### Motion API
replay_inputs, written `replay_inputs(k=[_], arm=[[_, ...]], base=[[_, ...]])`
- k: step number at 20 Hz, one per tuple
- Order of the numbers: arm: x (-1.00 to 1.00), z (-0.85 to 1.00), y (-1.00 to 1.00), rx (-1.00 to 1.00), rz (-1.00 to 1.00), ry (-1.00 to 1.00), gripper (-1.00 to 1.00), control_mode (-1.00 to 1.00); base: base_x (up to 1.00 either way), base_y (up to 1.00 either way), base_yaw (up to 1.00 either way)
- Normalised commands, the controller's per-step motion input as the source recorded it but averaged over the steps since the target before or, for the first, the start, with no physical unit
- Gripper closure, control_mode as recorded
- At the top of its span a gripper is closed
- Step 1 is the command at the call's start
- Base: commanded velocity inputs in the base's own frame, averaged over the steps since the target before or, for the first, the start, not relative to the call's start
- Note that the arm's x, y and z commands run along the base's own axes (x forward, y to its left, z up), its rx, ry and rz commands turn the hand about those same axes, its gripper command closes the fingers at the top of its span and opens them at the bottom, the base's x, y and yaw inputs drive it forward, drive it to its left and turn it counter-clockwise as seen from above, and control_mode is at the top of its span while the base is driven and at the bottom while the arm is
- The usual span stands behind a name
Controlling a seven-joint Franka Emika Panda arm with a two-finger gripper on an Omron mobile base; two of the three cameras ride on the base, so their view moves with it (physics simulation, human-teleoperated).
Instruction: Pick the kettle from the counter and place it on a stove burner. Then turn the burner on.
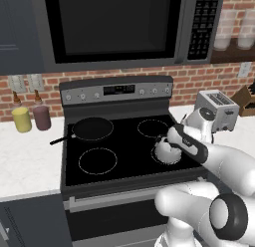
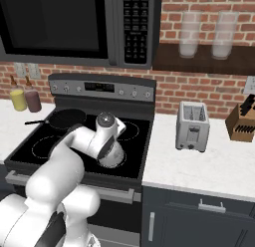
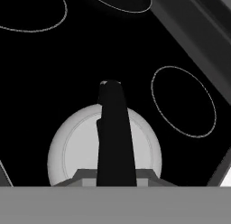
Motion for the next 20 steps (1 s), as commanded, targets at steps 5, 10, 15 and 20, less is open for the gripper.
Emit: replay_inputs(k=[5, 10, 15, 20], arm=[[0.21, -0.02, 0.0, 0.0, 0.01, 0.01, 1.0, -1.0], [0.43, 0.0, 0.0, 0.0, 0.0, 0.03, 1.0, -1.0], [0.05, 0.0, -0.01, 0.0, 0.0, 0.0, 1.0, -1.0], [0.03, -0.06, -0.08, 0.0, 0.0, 0.0, 1.0, -1.0]], base=[[0.0, 0.0, 0.0], [0.0, 0.0, 0.0], [0.0, 0.0, 0.0], [0.0, 0.0, 0.0]])
